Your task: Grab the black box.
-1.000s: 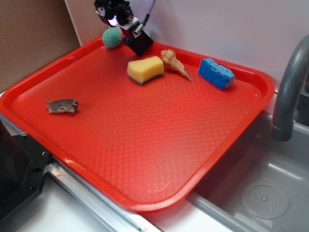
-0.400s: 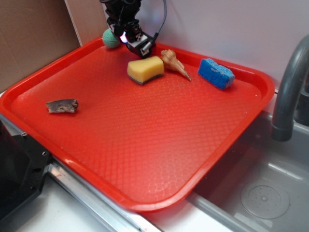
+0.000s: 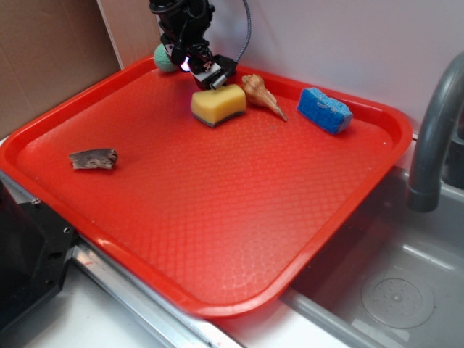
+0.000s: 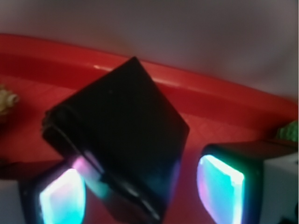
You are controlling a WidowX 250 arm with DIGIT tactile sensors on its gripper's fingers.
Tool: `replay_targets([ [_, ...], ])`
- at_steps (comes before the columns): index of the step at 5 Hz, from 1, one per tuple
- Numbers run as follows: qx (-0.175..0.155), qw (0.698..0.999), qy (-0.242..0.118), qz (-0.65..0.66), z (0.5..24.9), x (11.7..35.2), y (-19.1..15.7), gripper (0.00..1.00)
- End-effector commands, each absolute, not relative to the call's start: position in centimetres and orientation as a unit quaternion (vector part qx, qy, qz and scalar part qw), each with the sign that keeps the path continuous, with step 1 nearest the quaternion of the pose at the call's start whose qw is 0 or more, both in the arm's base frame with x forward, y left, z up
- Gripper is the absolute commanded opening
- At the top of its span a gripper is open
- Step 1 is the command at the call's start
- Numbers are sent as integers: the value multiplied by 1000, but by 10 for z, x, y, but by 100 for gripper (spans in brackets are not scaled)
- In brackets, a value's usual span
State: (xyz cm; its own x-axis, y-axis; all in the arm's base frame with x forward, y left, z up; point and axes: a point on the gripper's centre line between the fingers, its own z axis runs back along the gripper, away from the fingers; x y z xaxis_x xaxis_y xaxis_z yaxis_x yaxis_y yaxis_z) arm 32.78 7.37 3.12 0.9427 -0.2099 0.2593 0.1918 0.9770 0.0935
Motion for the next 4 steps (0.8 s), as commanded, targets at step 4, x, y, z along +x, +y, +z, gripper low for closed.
replay_targets([
  [4, -20, 976, -173, -128, 86, 294, 59, 0],
])
